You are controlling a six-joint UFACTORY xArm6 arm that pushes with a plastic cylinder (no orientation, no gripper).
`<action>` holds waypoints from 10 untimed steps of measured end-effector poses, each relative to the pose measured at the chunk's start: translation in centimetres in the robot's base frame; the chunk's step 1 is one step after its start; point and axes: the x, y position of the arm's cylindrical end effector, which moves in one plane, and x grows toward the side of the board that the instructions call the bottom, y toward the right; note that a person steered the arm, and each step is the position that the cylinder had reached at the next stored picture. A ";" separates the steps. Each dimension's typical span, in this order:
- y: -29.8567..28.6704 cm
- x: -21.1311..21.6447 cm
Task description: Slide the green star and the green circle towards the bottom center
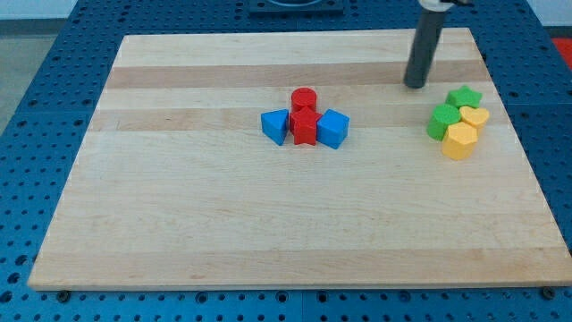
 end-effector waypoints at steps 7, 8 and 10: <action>3.0 5.7; 1.7 6.5; -0.8 8.4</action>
